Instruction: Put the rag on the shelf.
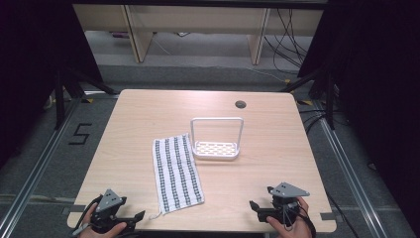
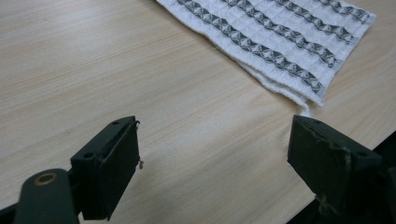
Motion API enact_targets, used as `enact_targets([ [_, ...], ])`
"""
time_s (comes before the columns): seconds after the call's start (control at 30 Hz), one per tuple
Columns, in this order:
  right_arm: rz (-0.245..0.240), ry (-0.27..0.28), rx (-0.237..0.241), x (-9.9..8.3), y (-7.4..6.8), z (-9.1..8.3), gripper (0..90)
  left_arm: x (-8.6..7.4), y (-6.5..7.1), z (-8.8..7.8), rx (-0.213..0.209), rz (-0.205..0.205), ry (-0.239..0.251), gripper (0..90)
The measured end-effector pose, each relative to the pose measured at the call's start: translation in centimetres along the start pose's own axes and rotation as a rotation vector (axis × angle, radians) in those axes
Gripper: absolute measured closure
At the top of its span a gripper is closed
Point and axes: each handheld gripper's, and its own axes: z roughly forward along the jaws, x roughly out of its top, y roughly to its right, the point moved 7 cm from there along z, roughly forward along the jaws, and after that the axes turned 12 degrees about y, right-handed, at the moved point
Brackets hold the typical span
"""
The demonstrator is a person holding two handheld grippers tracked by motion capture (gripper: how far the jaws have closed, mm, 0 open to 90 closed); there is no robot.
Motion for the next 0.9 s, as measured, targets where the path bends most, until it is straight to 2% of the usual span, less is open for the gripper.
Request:
enact_targets([
  [0.07, -0.010, 0.003, 0.003, 0.1, -0.1, 0.0, 16.4, 0.0, 0.1, 0.1, -0.003, 0.003, 0.004, 15.6],
  [0.13, 0.000, 0.010, 0.005, 0.2, -0.3, 0.2, 16.0, 0.0, 0.2, 0.2, 0.000, -0.001, 0.007, 15.4],
  [0.17, -0.002, 0.008, 0.017, 0.2, -0.4, 0.2, 16.0, 0.1, 0.3, 0.2, -0.007, 0.010, 0.013, 15.3],
  [0.23, -0.006, 0.007, 0.005, 0.2, -0.5, 0.2, 15.7, 0.2, 0.5, 0.1, -0.021, 0.008, 0.021, 14.7],
  [0.33, -0.016, 0.014, 0.024, 0.4, -0.8, 0.4, 15.6, 0.5, 0.8, 0.2, -0.039, 0.004, 0.031, 14.8],
  [0.43, -0.023, 0.015, 0.046, 0.6, -1.4, 0.7, 15.6, 0.5, 1.2, 0.5, -0.049, 0.021, 0.028, 14.8],
  [0.47, -0.042, 0.016, 0.051, 0.7, -1.5, 0.9, 15.6, 0.5, 1.5, 0.5, -0.060, 0.024, 0.026, 14.9],
  [0.5, -0.055, 0.019, 0.066, 0.8, -1.8, 1.1, 15.6, 0.6, 1.7, 0.6, -0.070, 0.030, 0.024, 15.1],
  [0.53, -0.060, 0.012, 0.068, 0.8, -2.0, 1.1, 15.6, 0.7, 2.0, 0.8, -0.068, 0.007, 0.048, 15.1],
  [0.57, -0.064, 0.013, 0.077, 0.9, -2.2, 1.3, 15.6, 0.7, 2.0, 0.7, -0.071, 0.030, 0.026, 15.1],
  [0.67, -0.083, -0.002, 0.107, 1.0, -3.2, 1.7, 15.7, 0.8, 2.6, 1.0, -0.087, 0.030, 0.040, 15.4],
  [0.7, -0.088, -0.005, 0.120, 1.1, -3.6, 1.9, 15.8, 0.7, 2.6, 0.9, -0.091, 0.045, 0.021, 15.6],
  [0.77, -0.106, -0.005, 0.135, 1.2, -4.2, 2.3, 16.5, 0.8, 2.9, 1.1, -0.106, 0.052, 0.034, 15.8],
  [0.83, -0.118, -0.005, 0.145, 1.4, -4.7, 2.5, 18.6, 0.8, 3.2, 1.0, -0.119, 0.072, 0.026, 16.4],
  [0.87, -0.112, -0.009, 0.152, 1.4, -5.1, 2.6, 19.4, 0.9, 3.3, 1.1, -0.126, 0.071, 0.039, 16.9],
  [0.9, -0.119, -0.006, 0.159, 1.5, -5.3, 2.8, 19.5, 1.0, 3.7, 1.3, -0.120, 0.041, 0.060, 16.8],
])
